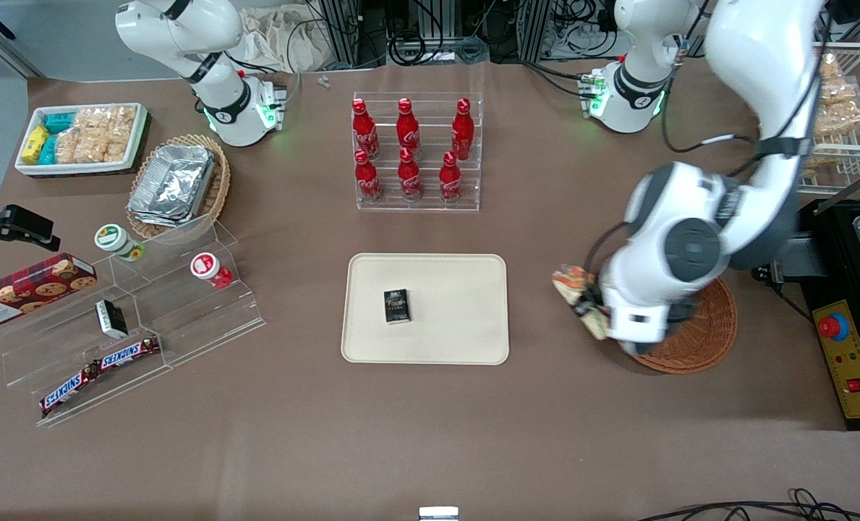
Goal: Place sandwich from basket to tray
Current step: 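Lift the sandwich and carry it with the left gripper to the cream tray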
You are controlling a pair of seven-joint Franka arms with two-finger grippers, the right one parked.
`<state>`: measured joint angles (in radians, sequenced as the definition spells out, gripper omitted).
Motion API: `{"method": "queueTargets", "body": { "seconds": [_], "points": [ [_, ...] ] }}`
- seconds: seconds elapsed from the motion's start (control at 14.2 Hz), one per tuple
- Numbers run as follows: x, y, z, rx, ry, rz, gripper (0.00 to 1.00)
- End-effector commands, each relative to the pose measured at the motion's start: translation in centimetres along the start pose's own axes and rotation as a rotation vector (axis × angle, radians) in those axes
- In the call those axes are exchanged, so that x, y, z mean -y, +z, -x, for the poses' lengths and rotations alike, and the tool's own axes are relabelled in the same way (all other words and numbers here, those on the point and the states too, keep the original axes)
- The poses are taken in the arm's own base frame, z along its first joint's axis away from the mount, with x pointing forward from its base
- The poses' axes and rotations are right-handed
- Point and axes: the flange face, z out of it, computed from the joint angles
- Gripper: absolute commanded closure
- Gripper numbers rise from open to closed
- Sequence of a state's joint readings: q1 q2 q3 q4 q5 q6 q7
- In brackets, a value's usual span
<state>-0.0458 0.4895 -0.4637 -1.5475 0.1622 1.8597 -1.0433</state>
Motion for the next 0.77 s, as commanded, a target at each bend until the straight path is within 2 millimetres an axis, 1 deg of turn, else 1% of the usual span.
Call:
{"method": "queueTargets", "body": {
  "seconds": [0.0, 0.14, 0.21, 0.35, 0.42, 0.49, 0.56, 0.63, 0.7],
  "points": [
    [-5.6, 6.0, 4.2, 0.020, 0.224, -0.049, 1.00],
    [-9.2, 9.2, 5.7, -0.014, 0.276, 0.014, 1.00],
    [-10.1, 10.2, 6.2, -0.019, 0.280, 0.043, 1.00],
    [-10.5, 11.8, 6.2, -0.002, 0.276, 0.051, 1.00],
    [-10.7, 12.3, 5.9, -0.001, 0.276, 0.055, 1.00],
    [-10.9, 12.9, 5.8, 0.004, 0.276, 0.058, 0.79],
    [-10.9, 12.9, 5.7, 0.004, 0.274, 0.062, 0.21],
    [-10.9, 13.0, 5.7, 0.005, 0.281, 0.061, 0.00],
    [-10.9, 12.9, 5.6, 0.003, 0.281, 0.062, 0.00]
  ]
}}
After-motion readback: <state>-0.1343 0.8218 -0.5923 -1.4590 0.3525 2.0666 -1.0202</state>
